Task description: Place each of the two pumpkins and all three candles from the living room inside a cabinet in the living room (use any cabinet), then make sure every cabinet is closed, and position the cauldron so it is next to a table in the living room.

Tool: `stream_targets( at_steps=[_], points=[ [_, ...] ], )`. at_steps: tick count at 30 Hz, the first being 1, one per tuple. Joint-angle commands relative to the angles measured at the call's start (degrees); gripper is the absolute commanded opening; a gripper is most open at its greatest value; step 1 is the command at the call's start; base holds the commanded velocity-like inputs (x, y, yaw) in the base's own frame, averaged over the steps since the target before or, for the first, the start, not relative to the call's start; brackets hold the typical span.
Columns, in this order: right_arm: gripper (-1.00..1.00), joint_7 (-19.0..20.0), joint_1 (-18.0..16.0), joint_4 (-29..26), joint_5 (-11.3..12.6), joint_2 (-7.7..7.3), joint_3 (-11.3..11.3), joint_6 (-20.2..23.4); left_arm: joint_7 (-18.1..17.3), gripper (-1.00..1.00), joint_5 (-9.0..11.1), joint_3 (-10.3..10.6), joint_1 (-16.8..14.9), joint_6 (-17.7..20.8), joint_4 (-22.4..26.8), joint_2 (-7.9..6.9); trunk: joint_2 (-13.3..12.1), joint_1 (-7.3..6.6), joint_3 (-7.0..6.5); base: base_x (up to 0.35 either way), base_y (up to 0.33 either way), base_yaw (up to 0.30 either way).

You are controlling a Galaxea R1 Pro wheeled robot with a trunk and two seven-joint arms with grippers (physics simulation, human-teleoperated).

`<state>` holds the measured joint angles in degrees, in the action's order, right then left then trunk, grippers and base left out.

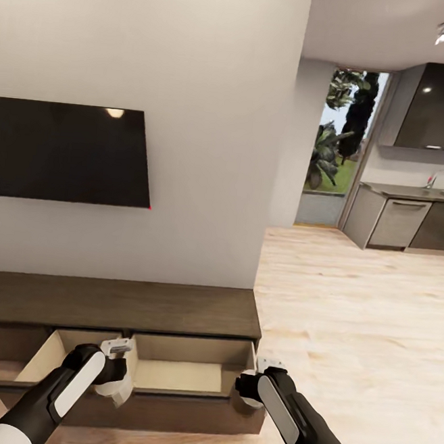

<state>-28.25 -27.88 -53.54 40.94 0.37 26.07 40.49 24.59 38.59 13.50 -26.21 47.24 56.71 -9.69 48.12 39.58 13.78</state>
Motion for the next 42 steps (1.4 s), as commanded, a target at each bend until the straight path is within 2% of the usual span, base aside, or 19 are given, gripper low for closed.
stream_targets(
  at_steps=[1, 9, 11, 14, 17, 23, 32, 42],
  points=[
    [-1.0, -0.6, -0.1, -0.1, 0.5, -0.02, 0.1, 0.0, 0.6, -1.0, 0.5, 0.2, -0.1, 0.0, 0.1, -0.07, 0.1, 0.04, 0.08, 0.295, 0.081, 0.0],
    [-1.0, -0.2, -0.1, -0.2, 0.5, 0.36, 0.4, -0.1, 0.5, -1.0, 0.5, 0.3, -0.1, 0.0, 0.2, 0.41, 0.1, 0.04, 0.08, 0.297, 0.085, 0.0],
    [-1.0, -0.3, -0.1, -0.1, 0.2, 1.84, 0.5, -0.1, 0.6, -1.0, 0.2, 0.5, -0.2, 0.0, 0.4, 1.72, 0.1, 0.04, 0.08, 0.31, 0.086, 0.0],
    [-1.0, -0.5, -1.0, 0.3, -0.1, 5.46, 0.5, 0.0, 0.7, -1.0, -0.1, 0.5, -1.8, 0.0, 0.0, 3.27, 0.1, 0.04, 0.08, 0.316, 0.093, 0.0],
    [-1.0, -0.8, -3.7, 0.7, 0.0, 6.98, 0.7, 0.1, 0.7, -1.0, -0.3, 0.6, -3.3, 0.0, 0.2, 3.94, 0.1, 0.04, 0.08, 0.305, 0.099, 0.0],
    [-1.0, -1.3, -6.5, 1.0, 0.4, 7.47, 0.7, 2.2, 0.9, -1.0, -0.2, 0.6, -4.2, -0.1, 0.4, 4.19, 0.1, 0.04, 0.08, 0.081, 0.019, 0.0],
    [-1.0, -4.7, -6.7, 3.3, 0.6, 7.47, 0.7, 2.6, 1.0, -1.0, -0.4, 0.7, -4.2, -0.2, -0.5, 4.71, 0.1, 0.04, 0.08, 0.132, 0.0, 0.0],
    [-1.0, -4.9, -6.7, 4.0, 0.6, 7.45, 0.7, 2.7, 1.1, -1.0, -0.6, 0.8, -4.2, -0.5, -2.2, 5.08, 0.1, 0.04, 0.08, 0.12, 0.0, 0.0]
  ],
)
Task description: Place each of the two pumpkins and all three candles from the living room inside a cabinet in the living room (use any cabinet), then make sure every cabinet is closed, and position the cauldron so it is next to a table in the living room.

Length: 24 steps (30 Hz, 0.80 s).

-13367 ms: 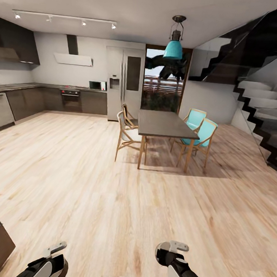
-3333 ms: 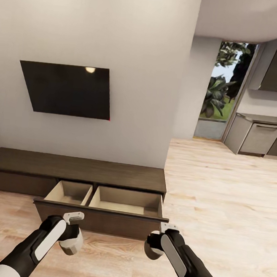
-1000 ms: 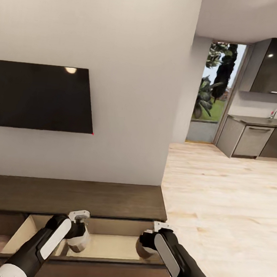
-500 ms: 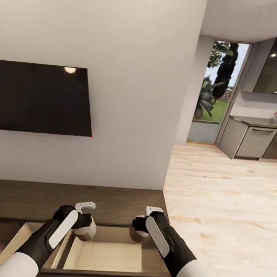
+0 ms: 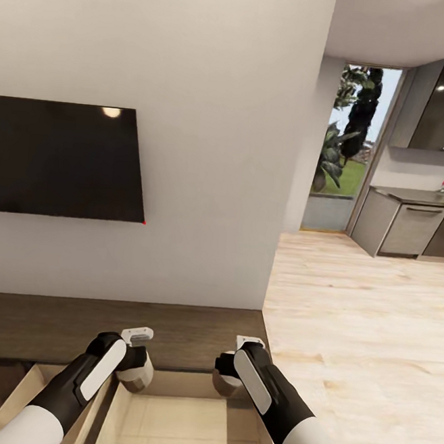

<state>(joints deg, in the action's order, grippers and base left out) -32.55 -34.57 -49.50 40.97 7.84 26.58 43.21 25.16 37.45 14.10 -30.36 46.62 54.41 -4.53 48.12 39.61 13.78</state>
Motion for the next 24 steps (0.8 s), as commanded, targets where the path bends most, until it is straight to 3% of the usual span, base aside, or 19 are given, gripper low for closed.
stream_targets(
  at_steps=[1, 6, 24],
  points=[
    [-1.0, -0.6, -0.1, 0.0, 0.6, -0.02, 0.1, 0.0, 0.6, -1.0, 0.6, 0.2, -0.1, 0.0, 0.1, -0.08, 0.1, 0.01, 0.08, 0.014, 0.0, 0.0],
    [-1.0, -0.5, -0.1, 0.1, 0.6, -0.09, 0.1, -0.1, 0.6, -1.0, 0.5, 0.2, -0.1, -0.1, 0.0, -0.07, 0.1, 0.01, 0.08, 0.004, 0.0, 0.0],
    [-1.0, 0.1, -0.1, 0.6, 0.4, -0.11, 0.2, -0.9, 0.5, -1.0, 0.6, 0.1, -0.1, -1.3, -2.4, -0.06, 7.3, 3.97, 3.32, 0.0, 0.0, 0.0]
  ],
)
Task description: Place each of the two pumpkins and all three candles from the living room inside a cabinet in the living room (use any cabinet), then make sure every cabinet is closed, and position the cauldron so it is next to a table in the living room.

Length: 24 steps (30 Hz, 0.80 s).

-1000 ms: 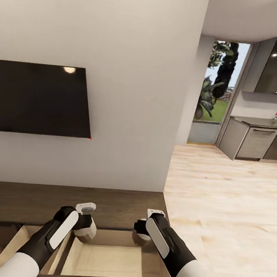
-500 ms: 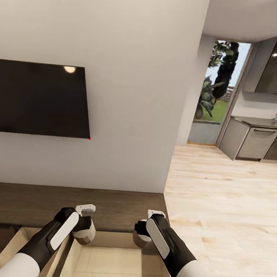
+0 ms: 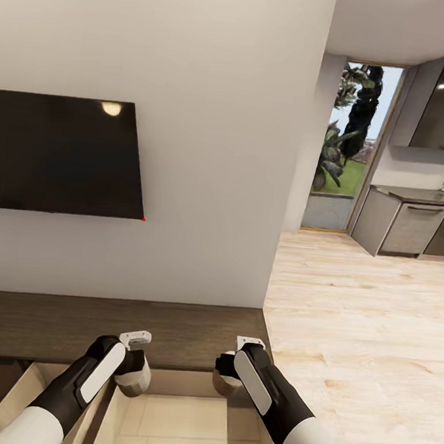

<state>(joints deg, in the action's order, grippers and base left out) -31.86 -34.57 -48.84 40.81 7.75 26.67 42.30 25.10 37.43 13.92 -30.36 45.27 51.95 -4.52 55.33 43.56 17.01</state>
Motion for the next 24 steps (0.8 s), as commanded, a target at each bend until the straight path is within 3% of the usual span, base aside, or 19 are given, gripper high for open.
stream_targets(
  at_steps=[1, 19, 24],
  points=[
    [-1.0, -0.6, -0.1, 0.0, 0.6, -0.02, 0.2, 0.1, 0.6, -1.0, 0.6, 0.2, -0.1, 0.0, 0.0, -0.06, 0.5, 0.23, 0.26, 0.0, 0.0, 0.0],
    [-1.0, -1.0, -0.1, 0.1, 0.7, -0.02, 0.2, 0.5, 0.6, -1.0, 0.7, 0.3, -0.1, -0.1, -0.5, -0.05, 7.7, 4.19, 3.49, 0.0, 0.0, 0.0],
    [-1.0, -1.1, -0.1, 2.9, 0.7, 0.03, 0.2, 0.7, 0.6, -1.0, 0.5, 0.4, -0.1, -0.1, -1.0, 0.74, 9.7, 5.29, 4.39, 0.0, 0.0, 0.0]
  ],
)
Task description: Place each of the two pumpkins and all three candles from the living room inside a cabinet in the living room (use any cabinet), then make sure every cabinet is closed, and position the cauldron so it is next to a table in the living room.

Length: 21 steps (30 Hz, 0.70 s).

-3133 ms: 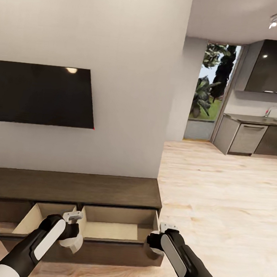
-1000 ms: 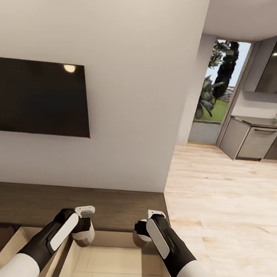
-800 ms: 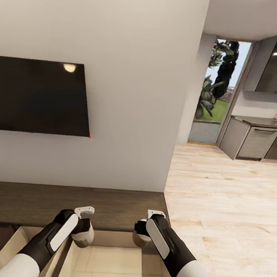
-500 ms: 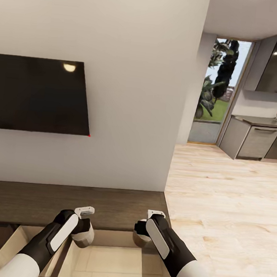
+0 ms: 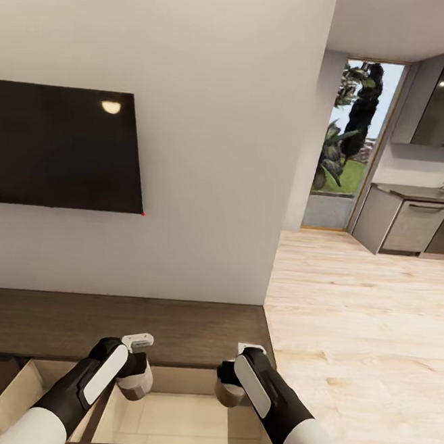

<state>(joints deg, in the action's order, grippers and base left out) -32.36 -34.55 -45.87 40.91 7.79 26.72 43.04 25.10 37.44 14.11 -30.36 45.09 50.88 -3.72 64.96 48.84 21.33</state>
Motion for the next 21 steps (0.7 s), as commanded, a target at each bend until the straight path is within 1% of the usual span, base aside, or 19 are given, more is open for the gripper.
stream_targets(
  at_steps=[1, 4, 9, 14, 15, 17, 21],
  points=[
    [-1.0, -0.6, -0.1, 0.4, 0.6, 0.0, 0.2, -0.1, 0.6, -1.0, 0.3, 0.2, -0.1, 0.1, 0.0, 0.03, 0.5, 0.23, 0.25, 0.0, 0.0, 0.0],
    [-1.0, -0.7, -0.1, 1.0, 0.5, 0.02, 0.2, -0.1, 0.6, -1.0, -0.8, 0.2, -0.1, 0.0, -0.1, 0.2, 1.7, 0.89, 0.79, 0.0, 0.0, 0.0],
    [-1.0, -0.8, -0.1, 1.2, 0.5, 0.03, 0.3, -0.2, 0.6, -1.0, -1.2, 0.2, -0.1, -0.2, -0.1, 0.28, 3.7, 1.99, 1.69, 0.0, 0.0, 0.0],
    [-1.0, -0.7, -0.1, 1.3, 0.4, 0.03, 0.3, -0.6, 0.4, -1.0, -2.0, 0.3, -0.1, -2.0, -1.3, 0.31, 5.7, 3.08, 2.58, 0.0, 0.0, 0.0],
    [-1.0, -0.6, -0.1, 1.3, 0.4, 0.03, 0.3, -0.7, 0.3, -1.0, -2.1, 0.4, -0.1, -2.4, -1.7, 0.45, 6.1, 3.3, 2.76, 0.0, 0.0, 0.0],
    [-1.0, -0.5, -0.1, 1.7, 0.1, 0.03, 0.3, -0.9, 0.2, -1.0, -2.4, 0.9, -0.1, -2.9, -2.1, 1.34, 6.9, 3.74, 3.12, 0.0, 0.0, 0.0],
    [-1.0, -0.3, -0.1, 1.9, -0.1, 0.1, 0.3, -1.8, 0.1, -1.0, -2.5, 1.4, -0.1, -3.9, -2.3, 1.79, 8.5, 4.62, 3.84, 0.0, 0.0, 0.0]
  ],
)
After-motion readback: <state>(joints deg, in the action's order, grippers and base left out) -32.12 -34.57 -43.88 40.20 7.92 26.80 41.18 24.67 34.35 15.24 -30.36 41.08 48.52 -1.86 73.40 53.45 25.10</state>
